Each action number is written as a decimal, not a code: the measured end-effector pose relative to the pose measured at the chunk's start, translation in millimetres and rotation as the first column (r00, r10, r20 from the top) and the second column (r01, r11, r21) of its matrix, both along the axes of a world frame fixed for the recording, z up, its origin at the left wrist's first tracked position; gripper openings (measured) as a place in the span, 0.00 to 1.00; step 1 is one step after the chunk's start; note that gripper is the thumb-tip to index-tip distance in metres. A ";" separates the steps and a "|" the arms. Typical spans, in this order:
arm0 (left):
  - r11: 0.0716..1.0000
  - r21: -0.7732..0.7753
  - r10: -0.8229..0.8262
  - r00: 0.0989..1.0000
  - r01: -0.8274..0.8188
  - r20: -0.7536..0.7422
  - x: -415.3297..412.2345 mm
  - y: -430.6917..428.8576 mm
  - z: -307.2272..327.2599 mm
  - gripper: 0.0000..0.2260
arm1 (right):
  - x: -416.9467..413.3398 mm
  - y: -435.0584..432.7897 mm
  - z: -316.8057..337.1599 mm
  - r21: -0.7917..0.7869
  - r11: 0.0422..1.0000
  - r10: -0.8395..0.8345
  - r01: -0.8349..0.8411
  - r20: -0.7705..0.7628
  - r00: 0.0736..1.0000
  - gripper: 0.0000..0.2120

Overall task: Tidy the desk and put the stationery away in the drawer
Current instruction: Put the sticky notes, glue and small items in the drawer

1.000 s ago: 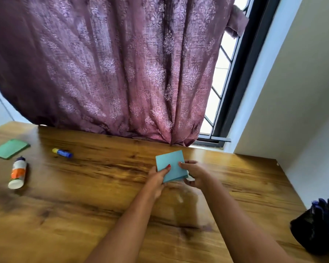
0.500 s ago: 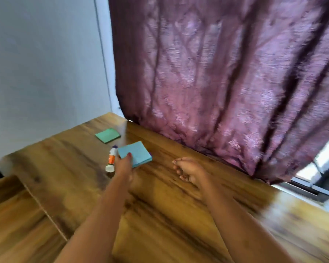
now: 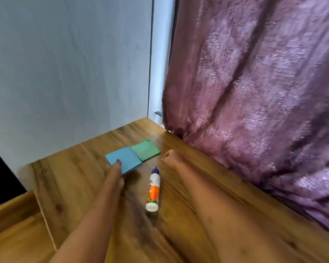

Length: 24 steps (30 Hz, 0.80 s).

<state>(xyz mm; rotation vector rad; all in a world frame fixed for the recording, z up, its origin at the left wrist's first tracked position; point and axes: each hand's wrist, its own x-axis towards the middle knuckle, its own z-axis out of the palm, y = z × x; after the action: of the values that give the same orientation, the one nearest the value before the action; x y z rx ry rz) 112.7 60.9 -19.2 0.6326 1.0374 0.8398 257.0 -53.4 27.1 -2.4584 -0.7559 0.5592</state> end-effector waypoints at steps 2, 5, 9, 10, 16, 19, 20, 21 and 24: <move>0.999 -0.009 -0.032 0.996 0.033 0.078 14.7 11.1 -11.6 0.18 | 9.1 21.2 -10.0 -0.013 1.000 -0.012 0.012 0.011 1.000 0.19; 0.998 -0.019 -0.054 0.982 0.058 0.179 32.9 21.8 -20.4 0.16 | 22.6 46.1 -27.5 -0.008 1.000 -0.011 0.011 0.027 1.000 0.24; 0.993 -0.037 -0.104 0.972 0.114 0.210 48.7 35.2 -27.1 0.12 | 33.4 69.1 -45.9 0.066 0.997 -0.039 0.036 0.054 0.998 0.27; 0.992 -0.046 -0.105 0.972 0.117 0.209 50.4 37.4 -28.6 0.13 | 35.0 72.6 -49.1 0.091 0.994 -0.058 0.054 0.050 0.997 0.26; 0.988 -0.075 -0.111 0.966 0.132 0.231 49.3 34.2 -26.0 0.17 | 33.2 72.5 -45.6 0.138 0.972 -0.166 0.192 -0.177 0.970 0.19; 0.984 -0.118 -0.101 0.961 0.136 0.258 47.0 25.6 -19.4 0.17 | 25.5 66.7 -26.9 0.296 0.888 -0.168 0.351 -0.503 0.848 0.14; 0.982 -0.131 -0.094 0.957 0.134 0.274 46.3 20.5 -15.5 0.16 | 22.1 63.1 -18.2 0.330 0.860 -0.144 0.388 -0.573 0.807 0.13; 0.982 -0.137 -0.089 0.953 0.133 0.289 44.8 15.6 -9.9 0.16 | 19.1 59.4 -10.2 0.353 0.841 -0.126 0.409 -0.609 0.783 0.12; 0.983 -0.114 -0.105 0.946 0.146 0.308 40.4 2.0 7.9 0.14 | 7.2 42.5 13.4 0.415 0.796 -0.092 0.440 -0.636 0.766 0.07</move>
<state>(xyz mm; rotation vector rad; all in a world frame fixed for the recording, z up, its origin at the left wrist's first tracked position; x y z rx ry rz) 153.1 62.9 -11.3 0.4336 0.7609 0.7207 264.2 -10.9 40.6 -1.6635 -0.2214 0.8045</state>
